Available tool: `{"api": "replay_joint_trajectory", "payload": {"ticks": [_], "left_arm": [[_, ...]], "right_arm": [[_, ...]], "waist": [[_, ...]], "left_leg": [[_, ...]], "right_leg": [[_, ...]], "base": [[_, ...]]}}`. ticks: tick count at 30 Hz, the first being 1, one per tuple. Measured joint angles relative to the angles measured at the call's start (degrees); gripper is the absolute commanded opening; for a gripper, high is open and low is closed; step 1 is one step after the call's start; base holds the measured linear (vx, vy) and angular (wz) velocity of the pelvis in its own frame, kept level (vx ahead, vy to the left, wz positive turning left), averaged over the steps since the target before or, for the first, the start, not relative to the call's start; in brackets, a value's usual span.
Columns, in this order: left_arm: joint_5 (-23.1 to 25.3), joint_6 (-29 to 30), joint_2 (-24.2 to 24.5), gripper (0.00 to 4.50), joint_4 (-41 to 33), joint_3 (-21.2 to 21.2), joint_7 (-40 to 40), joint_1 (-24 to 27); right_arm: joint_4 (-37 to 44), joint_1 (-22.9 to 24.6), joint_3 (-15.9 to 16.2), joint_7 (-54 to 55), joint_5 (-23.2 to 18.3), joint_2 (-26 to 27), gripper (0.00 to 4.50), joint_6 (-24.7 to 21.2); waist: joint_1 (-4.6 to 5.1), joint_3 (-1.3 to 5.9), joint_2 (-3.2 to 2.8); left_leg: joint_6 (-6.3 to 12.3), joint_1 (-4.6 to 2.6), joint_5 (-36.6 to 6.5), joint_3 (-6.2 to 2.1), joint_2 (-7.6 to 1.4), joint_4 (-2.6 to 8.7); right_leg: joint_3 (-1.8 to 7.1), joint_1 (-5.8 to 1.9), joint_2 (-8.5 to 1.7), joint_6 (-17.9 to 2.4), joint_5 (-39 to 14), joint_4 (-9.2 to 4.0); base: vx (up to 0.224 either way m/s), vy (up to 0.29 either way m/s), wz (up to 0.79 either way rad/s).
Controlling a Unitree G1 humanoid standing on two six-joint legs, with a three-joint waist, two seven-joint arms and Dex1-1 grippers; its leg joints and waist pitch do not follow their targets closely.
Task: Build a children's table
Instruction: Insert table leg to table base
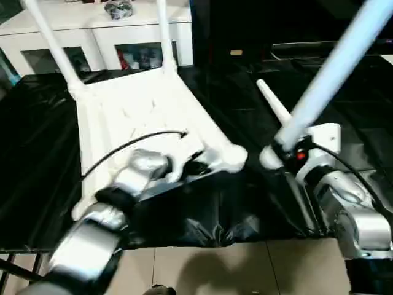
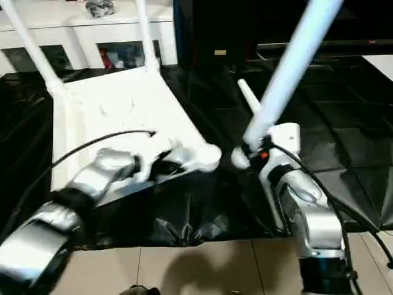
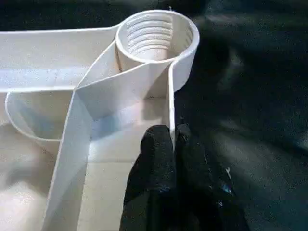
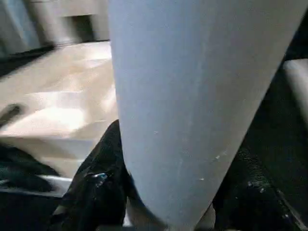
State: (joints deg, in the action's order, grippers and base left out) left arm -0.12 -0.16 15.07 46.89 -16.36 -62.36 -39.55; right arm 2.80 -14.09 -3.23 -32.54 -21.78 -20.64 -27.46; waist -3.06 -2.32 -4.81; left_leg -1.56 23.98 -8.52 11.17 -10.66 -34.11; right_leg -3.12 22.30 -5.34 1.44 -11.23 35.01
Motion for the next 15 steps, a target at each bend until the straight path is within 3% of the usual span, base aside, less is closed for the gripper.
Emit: {"api": "replay_joint_trajectory", "payload": {"ticks": [6, 15], "left_arm": [[-0.5, 1.1, 3.1, 0.00, -10.4, -1.7, -4.8, 5.9], [-0.3, 3.5, 3.8, 0.00, -15.4, -1.8, -4.7, 8.5]], "right_arm": [[2.9, -0.1, 3.0, -12.1, -4.8, -5.0, 1.88, -4.6], [-1.8, -2.9, 9.0, -16.5, -2.1, -6.0, 1.88, -3.9]], "waist": [[-1.74, 0.00, 0.27], [-1.85, -0.04, 0.44]], "left_leg": [[0.18, -0.05, 0.0, 0.22, 0.00, -0.03], [0.16, -0.16, 0.0, 0.31, 0.00, -0.02]], "right_leg": [[0.07, -0.03, -0.08, 0.0, 0.0, 0.00], [0.27, 0.04, -0.05, 0.0, 0.0, 0.11]], "base": [[0.000, 0.000, 0.00], [0.000, 0.000, 0.00]]}}
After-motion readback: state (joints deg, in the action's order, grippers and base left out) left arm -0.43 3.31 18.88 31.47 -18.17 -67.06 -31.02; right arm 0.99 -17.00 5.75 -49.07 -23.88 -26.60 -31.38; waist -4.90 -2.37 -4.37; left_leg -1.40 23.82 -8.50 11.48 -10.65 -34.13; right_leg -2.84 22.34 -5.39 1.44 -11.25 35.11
